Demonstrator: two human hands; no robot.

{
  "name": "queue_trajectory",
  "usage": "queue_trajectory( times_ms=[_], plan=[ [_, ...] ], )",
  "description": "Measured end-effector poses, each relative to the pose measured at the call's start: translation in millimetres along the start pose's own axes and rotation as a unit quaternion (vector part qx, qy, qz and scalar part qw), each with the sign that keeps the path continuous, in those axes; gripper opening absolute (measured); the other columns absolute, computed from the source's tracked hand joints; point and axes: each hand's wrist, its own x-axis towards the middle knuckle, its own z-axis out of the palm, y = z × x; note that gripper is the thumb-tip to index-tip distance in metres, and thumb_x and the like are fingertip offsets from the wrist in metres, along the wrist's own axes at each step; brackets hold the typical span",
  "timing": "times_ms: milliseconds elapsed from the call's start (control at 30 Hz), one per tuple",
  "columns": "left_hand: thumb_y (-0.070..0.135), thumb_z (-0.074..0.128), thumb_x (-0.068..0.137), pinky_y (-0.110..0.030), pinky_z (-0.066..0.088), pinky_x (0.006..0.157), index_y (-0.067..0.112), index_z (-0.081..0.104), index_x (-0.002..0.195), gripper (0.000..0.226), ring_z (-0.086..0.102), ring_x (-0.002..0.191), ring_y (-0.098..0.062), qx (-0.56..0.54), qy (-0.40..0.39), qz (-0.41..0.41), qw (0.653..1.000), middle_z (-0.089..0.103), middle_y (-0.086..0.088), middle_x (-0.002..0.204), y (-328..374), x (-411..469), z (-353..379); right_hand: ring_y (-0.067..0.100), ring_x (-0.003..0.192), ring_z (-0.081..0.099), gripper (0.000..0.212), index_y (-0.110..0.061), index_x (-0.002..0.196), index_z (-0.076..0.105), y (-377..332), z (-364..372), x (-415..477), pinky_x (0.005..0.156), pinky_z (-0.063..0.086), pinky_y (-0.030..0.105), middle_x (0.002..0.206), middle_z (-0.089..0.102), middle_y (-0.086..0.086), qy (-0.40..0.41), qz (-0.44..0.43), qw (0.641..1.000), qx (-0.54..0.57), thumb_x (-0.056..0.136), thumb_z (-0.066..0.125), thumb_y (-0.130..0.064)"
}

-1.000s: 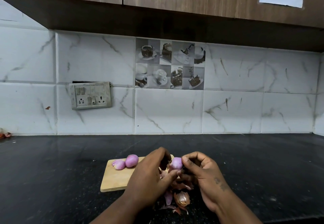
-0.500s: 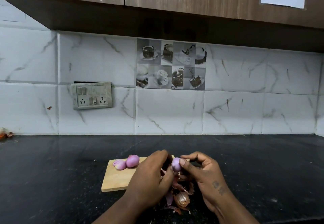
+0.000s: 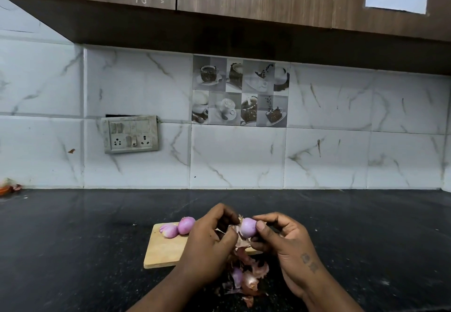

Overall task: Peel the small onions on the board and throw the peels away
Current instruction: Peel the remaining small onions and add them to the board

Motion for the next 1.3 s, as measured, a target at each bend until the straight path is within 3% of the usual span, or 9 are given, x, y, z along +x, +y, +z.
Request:
queue_trajectory(
  times_ms=[133,300,367,433,567,767,933,1133,1300],
  plan=[
    [-0.005,0.052,0.096,-0.026,0.05,0.069,0.026,0.067,0.082,0.037,0.062,0.071,-0.011,-0.064,0.001,-0.065,0.996,0.068,0.0,0.08,-9,5,-8,0.019,0.065,0.069,0.025,0.005,0.099,0.074,0,-4,4,0.059,0.061,0.023,0.087,0.077,0.021,0.016,0.0,0.999,0.027,0.078,0.071,-0.008],
    [0.036,0.061,0.101,-0.022,0.049,0.084,0.039,0.067,0.1,0.007,0.063,0.102,-0.004,0.063,-0.037,0.031,0.997,0.066,0.016,0.101,-5,-3,0,0.026,0.075,0.073,0.013,0.004,0.099,0.074,3,-3,2,0.061,0.062,0.027,0.094,0.076,0.026,0.005,0.009,1.0,-0.001,0.087,0.069,0.001],
    [0.045,0.07,0.093,-0.018,0.049,0.087,0.041,0.064,0.116,0.023,0.062,0.109,0.0,0.056,-0.042,0.038,0.997,0.066,0.022,0.111,-3,-3,3,0.029,0.079,0.074,0.012,0.002,0.099,0.074,2,-2,1,0.064,0.064,0.031,0.095,0.077,0.025,0.002,0.016,1.0,-0.009,0.089,0.068,0.002],
    [0.038,0.078,0.088,-0.021,0.051,0.087,0.039,0.065,0.117,0.032,0.064,0.109,-0.004,0.058,-0.035,0.059,0.996,0.068,0.021,0.111,-5,-1,3,0.032,0.084,0.075,0.011,0.0,0.098,0.075,2,-2,1,0.071,0.065,0.037,0.099,0.077,0.025,-0.009,0.019,1.0,-0.014,0.088,0.069,0.001],
    [0.025,0.085,0.082,-0.023,0.054,0.083,0.034,0.073,0.101,0.024,0.068,0.1,-0.009,0.005,-0.008,0.047,0.999,0.071,0.014,0.102,-7,0,-1,0.03,0.092,0.075,0.01,-0.002,0.099,0.074,0,-1,0,0.079,0.063,0.039,0.105,0.076,0.022,-0.035,0.032,0.999,-0.024,0.092,0.067,-0.001],
    [0.025,0.088,0.08,-0.033,0.06,0.078,0.034,0.078,0.097,0.021,0.069,0.097,-0.014,-0.041,-0.032,0.04,0.998,0.069,0.009,0.1,-9,1,0,0.026,0.07,0.07,0.024,0.003,0.096,0.069,-2,3,-2,0.057,0.058,0.029,0.085,0.073,0.022,-0.059,0.041,0.997,-0.022,0.089,0.069,-0.02],
    [0.027,0.084,0.085,-0.033,0.061,0.076,0.036,0.081,0.1,0.018,0.07,0.097,-0.016,-0.053,-0.035,0.033,0.997,0.069,0.008,0.099,-8,1,0,0.023,0.067,0.071,0.018,0.007,0.094,0.07,-1,-1,-1,0.056,0.058,0.029,0.081,0.073,0.023,-0.046,0.036,0.998,-0.018,0.084,0.074,-0.007],
    [0.014,0.08,0.088,-0.031,0.058,0.076,0.03,0.08,0.09,0.016,0.071,0.092,-0.016,0.004,-0.01,0.08,0.997,0.072,0.01,0.092,-10,1,0,0.022,0.074,0.073,0.029,0.005,0.102,0.072,2,-1,-1,0.061,0.059,0.029,0.086,0.075,0.024,-0.046,0.054,0.997,-0.007,0.075,0.081,-0.003],
    [0.015,0.075,0.09,-0.029,0.058,0.072,0.026,0.076,0.091,0.01,0.069,0.087,-0.014,0.066,-0.009,0.137,0.988,0.068,0.011,0.089,-15,0,1,0.018,0.077,0.07,0.022,0.003,0.097,0.073,1,-1,-1,0.064,0.059,0.028,0.087,0.074,0.015,-0.072,0.079,0.994,-0.03,0.088,0.074,-0.016]
  ],
)
